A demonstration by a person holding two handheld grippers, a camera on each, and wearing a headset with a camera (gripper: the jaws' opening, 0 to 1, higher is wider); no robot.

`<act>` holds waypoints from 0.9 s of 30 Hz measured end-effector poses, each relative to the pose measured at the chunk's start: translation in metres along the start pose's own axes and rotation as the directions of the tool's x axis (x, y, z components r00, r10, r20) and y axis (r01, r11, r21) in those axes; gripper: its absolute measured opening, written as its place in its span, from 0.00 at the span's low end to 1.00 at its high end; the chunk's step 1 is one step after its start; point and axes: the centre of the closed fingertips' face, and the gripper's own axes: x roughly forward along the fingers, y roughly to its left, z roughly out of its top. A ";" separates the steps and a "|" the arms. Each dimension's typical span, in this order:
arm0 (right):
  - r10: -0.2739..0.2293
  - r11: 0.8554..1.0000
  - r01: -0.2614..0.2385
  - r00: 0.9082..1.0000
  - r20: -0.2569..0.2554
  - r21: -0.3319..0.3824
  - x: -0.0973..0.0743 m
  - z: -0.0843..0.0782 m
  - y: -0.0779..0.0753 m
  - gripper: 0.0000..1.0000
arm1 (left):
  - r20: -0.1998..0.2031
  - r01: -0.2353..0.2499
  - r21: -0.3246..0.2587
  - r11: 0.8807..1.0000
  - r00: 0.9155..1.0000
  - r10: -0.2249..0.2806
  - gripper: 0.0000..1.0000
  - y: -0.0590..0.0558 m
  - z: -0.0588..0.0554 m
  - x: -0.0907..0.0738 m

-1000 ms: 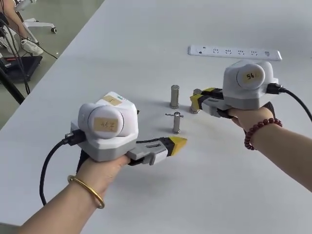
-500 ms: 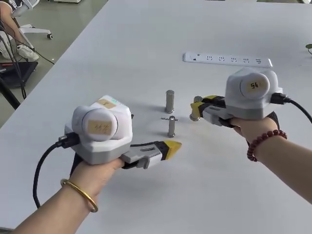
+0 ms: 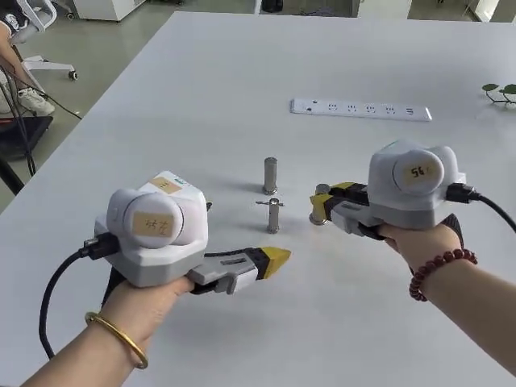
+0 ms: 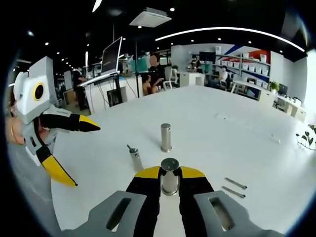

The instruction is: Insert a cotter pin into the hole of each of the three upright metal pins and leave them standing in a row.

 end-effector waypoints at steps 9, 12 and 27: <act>-0.016 0.999 0.016 1.000 -0.005 0.027 -0.013 -0.012 0.012 0.08 | 0.000 0.007 0.004 1.000 1.000 -0.007 0.77 -0.006 -0.002 -0.005; -0.022 1.000 0.022 1.000 -0.013 0.006 -0.016 -0.016 0.016 0.08 | 0.002 0.010 0.004 1.000 1.000 -0.010 0.77 -0.007 -0.002 -0.007; -0.035 0.999 0.035 0.999 -0.022 0.023 -0.022 -0.030 0.018 0.08 | -0.003 0.022 0.007 1.000 1.000 -0.022 0.75 -0.011 -0.004 -0.008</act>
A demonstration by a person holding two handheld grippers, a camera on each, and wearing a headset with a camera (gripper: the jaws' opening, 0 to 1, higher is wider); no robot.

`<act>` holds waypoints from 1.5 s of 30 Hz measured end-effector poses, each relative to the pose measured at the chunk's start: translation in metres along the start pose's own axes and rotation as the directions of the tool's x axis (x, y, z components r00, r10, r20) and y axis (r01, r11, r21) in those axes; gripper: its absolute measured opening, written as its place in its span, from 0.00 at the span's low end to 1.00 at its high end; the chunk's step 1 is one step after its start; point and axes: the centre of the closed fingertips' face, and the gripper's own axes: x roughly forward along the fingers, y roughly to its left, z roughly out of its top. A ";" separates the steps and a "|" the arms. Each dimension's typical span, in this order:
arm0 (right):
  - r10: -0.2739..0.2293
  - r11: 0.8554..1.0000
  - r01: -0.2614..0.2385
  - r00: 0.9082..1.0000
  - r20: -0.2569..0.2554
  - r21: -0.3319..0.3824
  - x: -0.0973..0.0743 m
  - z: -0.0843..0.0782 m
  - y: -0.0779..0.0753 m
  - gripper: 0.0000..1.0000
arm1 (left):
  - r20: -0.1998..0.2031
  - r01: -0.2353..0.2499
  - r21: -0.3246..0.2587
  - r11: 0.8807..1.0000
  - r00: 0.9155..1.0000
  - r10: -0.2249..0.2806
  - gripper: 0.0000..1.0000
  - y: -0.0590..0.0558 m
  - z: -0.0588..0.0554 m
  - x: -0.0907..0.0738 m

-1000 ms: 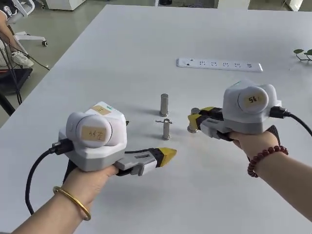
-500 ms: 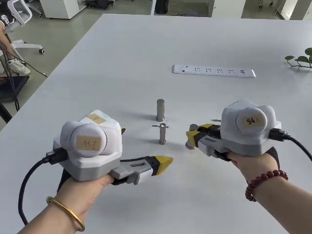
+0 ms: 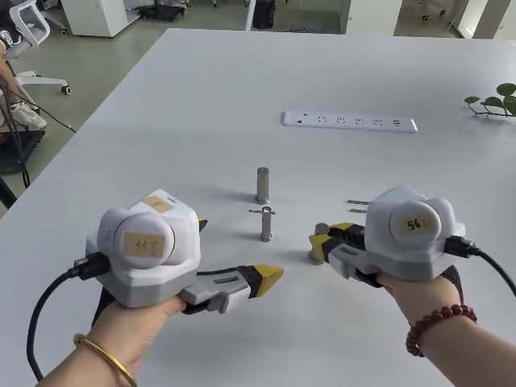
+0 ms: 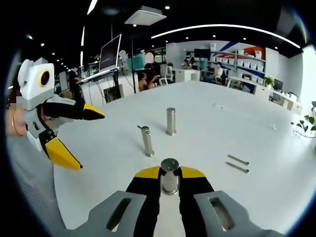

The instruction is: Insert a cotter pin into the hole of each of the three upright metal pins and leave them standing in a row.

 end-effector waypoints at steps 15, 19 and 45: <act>0.010 1.000 -0.010 1.000 0.019 0.000 -0.003 0.000 0.000 0.09 | -0.009 0.013 0.003 1.000 1.000 -0.013 0.75 -0.004 -0.004 0.002; 0.017 1.000 -0.018 0.999 0.027 0.003 -0.006 0.002 0.000 0.12 | -0.010 0.011 0.001 1.000 1.000 -0.011 0.76 -0.003 -0.004 0.002; 0.036 0.984 -0.061 0.988 -0.151 -0.168 -0.037 0.004 -0.056 0.18 | -0.029 0.008 0.033 0.999 1.000 -0.007 0.82 -0.006 -0.003 -0.002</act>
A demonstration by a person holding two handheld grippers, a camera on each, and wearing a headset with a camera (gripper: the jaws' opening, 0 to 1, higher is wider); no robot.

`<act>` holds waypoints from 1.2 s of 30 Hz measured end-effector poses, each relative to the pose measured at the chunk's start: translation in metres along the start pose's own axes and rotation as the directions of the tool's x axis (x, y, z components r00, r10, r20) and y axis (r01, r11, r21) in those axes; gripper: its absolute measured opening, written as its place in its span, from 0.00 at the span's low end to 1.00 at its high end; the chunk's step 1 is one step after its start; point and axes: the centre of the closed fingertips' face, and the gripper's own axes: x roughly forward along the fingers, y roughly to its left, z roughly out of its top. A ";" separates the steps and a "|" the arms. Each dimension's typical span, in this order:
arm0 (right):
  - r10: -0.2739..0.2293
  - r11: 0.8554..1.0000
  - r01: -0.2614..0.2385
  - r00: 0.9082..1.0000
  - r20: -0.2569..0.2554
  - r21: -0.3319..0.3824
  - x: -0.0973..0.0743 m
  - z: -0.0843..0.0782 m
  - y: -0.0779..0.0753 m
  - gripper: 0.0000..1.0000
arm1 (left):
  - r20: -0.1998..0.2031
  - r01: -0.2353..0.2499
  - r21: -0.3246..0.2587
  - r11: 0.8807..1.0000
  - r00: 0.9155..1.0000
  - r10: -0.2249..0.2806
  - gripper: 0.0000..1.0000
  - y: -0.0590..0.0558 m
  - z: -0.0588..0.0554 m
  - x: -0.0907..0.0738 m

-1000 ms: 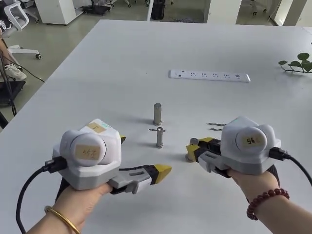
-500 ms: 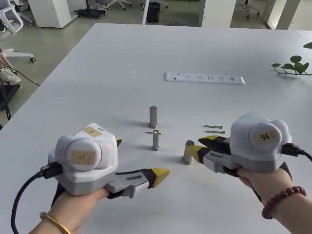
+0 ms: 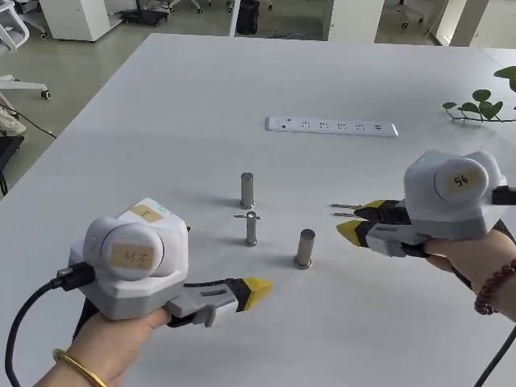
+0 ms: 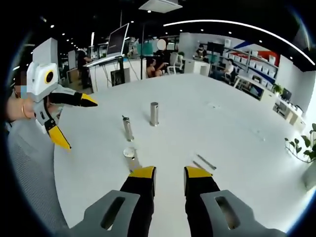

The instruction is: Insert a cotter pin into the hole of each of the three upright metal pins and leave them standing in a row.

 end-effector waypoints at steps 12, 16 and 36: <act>0.025 0.990 -0.042 0.992 -0.122 -0.138 0.014 -0.007 -0.022 0.18 | 0.008 0.006 0.010 1.000 1.000 -0.006 0.83 -0.001 0.000 0.001; 0.047 0.987 -0.073 0.983 -0.179 -0.144 0.021 -0.014 -0.029 0.18 | 0.005 0.010 0.021 1.000 1.000 -0.011 0.83 -0.001 -0.001 0.002; 0.077 0.977 -0.131 0.953 -0.292 -0.170 0.047 -0.030 -0.055 0.14 | -0.003 0.016 0.015 1.000 1.000 -0.016 0.82 -0.002 -0.004 0.004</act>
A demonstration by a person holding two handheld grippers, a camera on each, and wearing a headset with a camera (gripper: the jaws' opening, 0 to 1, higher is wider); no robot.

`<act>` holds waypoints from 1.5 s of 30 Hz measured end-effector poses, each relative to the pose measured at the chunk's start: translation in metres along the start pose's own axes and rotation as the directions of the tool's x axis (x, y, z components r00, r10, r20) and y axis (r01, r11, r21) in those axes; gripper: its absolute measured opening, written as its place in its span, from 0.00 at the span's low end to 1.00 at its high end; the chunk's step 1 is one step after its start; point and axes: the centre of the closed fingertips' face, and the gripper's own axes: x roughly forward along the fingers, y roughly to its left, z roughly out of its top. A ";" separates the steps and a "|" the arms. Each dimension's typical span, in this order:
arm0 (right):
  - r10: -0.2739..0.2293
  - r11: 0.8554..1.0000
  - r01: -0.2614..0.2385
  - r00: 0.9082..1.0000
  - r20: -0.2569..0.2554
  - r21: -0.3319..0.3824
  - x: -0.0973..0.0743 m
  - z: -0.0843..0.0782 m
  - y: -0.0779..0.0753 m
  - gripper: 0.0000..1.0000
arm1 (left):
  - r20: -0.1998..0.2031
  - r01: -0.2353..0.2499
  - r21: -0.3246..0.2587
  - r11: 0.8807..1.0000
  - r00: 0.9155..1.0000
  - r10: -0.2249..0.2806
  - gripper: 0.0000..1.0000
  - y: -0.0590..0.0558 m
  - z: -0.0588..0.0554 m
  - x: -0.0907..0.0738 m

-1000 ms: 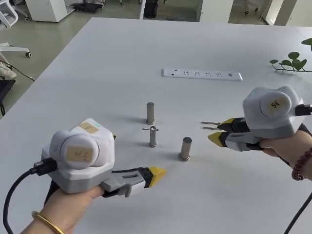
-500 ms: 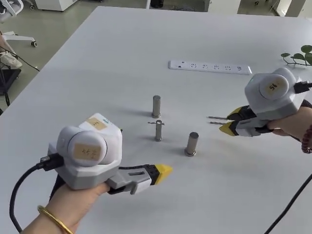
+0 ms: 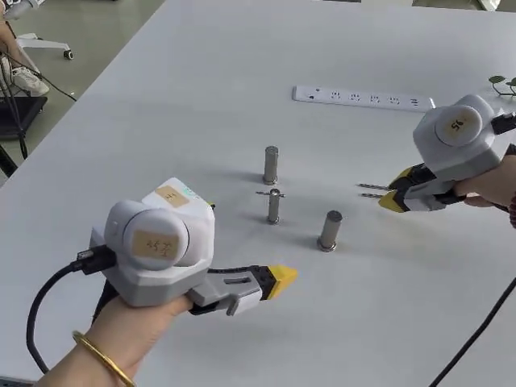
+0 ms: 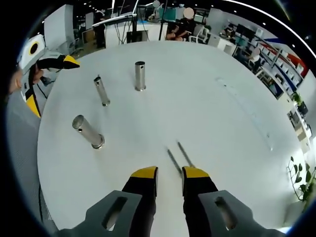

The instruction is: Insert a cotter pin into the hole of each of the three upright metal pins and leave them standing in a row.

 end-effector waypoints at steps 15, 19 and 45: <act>0.055 0.998 -0.058 0.996 -0.076 -0.032 0.017 -0.009 -0.010 0.10 | -0.010 0.009 0.001 1.000 1.000 -0.009 0.82 0.000 -0.003 0.002; 0.063 0.997 -0.066 0.994 -0.092 -0.037 0.018 -0.010 -0.011 0.09 | -0.014 0.014 0.000 1.000 1.000 -0.014 0.81 -0.001 -0.004 0.003; 0.140 0.987 -0.152 0.969 -0.204 -0.047 0.025 -0.018 -0.018 0.00 | -0.011 0.010 -0.002 1.000 1.000 -0.010 0.80 0.001 -0.003 0.002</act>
